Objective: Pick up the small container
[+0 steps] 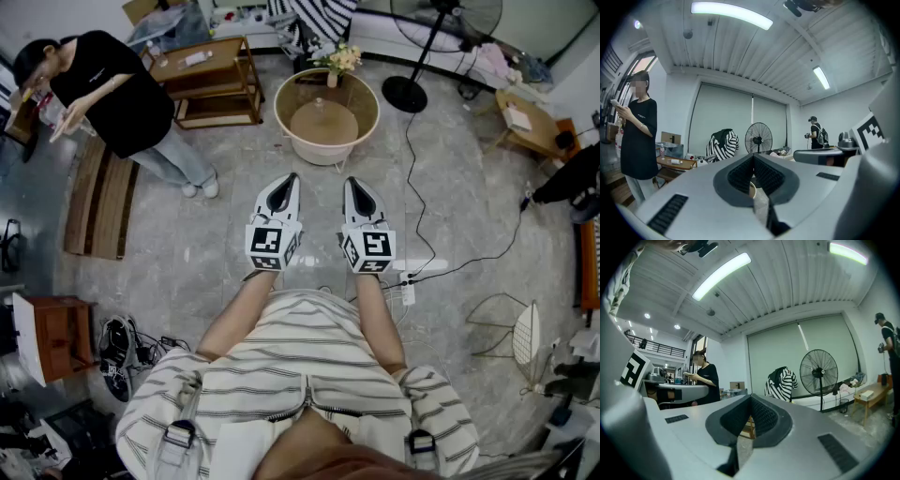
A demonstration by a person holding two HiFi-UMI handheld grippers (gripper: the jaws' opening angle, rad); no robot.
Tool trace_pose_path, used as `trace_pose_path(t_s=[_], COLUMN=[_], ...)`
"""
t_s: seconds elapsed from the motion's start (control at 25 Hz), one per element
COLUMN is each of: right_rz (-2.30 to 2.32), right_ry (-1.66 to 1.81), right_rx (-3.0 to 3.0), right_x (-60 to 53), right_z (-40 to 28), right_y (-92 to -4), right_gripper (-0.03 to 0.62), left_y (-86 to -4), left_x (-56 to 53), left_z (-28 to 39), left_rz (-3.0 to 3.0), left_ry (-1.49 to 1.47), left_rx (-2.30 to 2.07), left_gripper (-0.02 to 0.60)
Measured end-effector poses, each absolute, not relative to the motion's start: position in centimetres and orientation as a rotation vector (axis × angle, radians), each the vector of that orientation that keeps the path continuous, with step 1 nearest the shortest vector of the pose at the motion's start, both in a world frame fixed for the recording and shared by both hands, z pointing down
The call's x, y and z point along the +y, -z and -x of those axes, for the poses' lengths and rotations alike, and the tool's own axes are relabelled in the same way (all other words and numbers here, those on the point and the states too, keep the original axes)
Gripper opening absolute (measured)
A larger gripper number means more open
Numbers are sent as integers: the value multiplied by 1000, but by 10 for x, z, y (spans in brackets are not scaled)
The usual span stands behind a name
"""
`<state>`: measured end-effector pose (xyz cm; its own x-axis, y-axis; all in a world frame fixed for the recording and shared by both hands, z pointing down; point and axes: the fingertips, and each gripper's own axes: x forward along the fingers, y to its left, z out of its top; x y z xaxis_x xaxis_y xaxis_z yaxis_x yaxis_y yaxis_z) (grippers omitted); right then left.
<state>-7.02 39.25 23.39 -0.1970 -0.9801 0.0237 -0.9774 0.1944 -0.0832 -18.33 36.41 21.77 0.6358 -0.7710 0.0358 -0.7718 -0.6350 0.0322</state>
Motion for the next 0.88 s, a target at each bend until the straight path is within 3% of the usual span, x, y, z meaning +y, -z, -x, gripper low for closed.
trace_pose_path(t_s=[0.88], right_rz=[1870], right_ry=[183], right_rx=[2472], right_x=[382], right_z=[15], right_y=[-263], right_gripper=[9], left_y=[-269], left_x=[365], left_z=[111], left_rz=[-2743], left_ry=[-122], left_rx=[-1356], left_gripper=[2])
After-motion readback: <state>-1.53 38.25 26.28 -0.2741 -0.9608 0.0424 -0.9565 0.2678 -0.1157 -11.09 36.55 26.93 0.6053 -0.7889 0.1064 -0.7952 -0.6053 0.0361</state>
